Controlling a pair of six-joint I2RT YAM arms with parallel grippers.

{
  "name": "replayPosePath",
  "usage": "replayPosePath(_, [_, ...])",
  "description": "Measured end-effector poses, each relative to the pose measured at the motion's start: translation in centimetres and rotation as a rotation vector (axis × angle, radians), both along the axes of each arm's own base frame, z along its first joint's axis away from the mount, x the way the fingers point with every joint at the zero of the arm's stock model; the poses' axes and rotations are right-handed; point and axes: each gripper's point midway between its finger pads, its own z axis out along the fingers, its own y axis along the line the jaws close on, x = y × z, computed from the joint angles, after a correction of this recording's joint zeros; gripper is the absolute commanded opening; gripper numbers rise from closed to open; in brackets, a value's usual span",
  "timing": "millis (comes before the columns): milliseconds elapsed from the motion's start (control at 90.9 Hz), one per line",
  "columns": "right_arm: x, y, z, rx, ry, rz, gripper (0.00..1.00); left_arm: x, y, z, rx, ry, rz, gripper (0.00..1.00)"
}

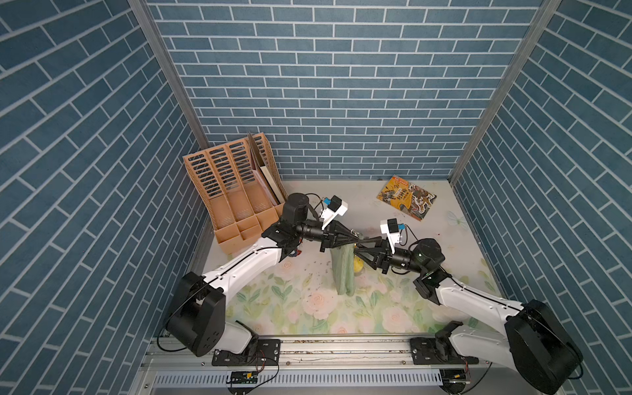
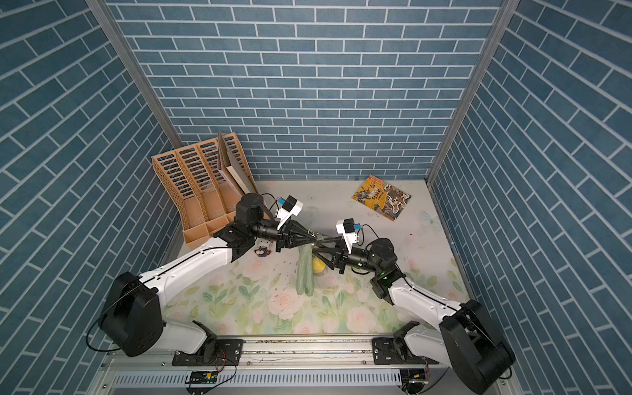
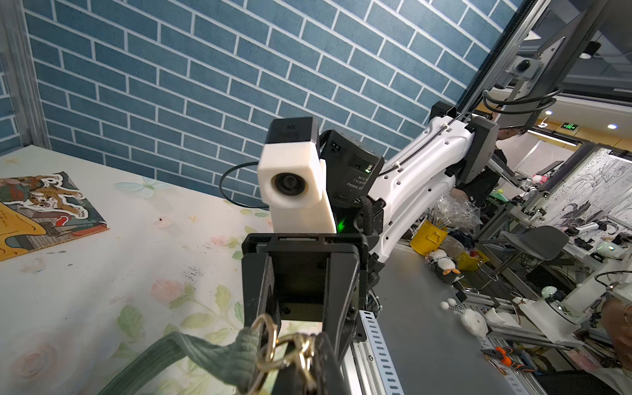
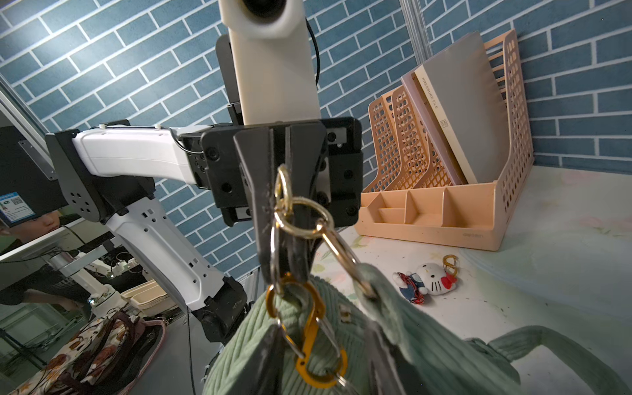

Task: Remove the decoration from the bag
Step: Remove the decoration item from the bag.

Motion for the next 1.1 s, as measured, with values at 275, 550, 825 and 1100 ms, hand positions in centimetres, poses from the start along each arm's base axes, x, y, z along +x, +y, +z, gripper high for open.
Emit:
replayPosePath(275, [-0.34, 0.68, -0.07, 0.020, 0.022, 0.032, 0.37, 0.00, -0.01, 0.15, -0.003, -0.006, -0.001, 0.00])
replayPosePath(550, [-0.52, 0.77, 0.29, 0.035, 0.029, 0.039, 0.26, 0.04, -0.02, 0.17, -0.003, -0.007, 0.000, 0.00])
replayPosePath(825, [-0.49, 0.81, 0.41, 0.039, 0.030, 0.031, 0.19, 0.24, -0.05, 0.15, -0.001, -0.012, 0.012, 0.10])
replayPosePath(1100, [0.33, 0.59, 0.38, 0.040, 0.065, -0.020, 0.15, 0.59, -0.05, 0.19, 0.006, -0.025, 0.036, 0.28])
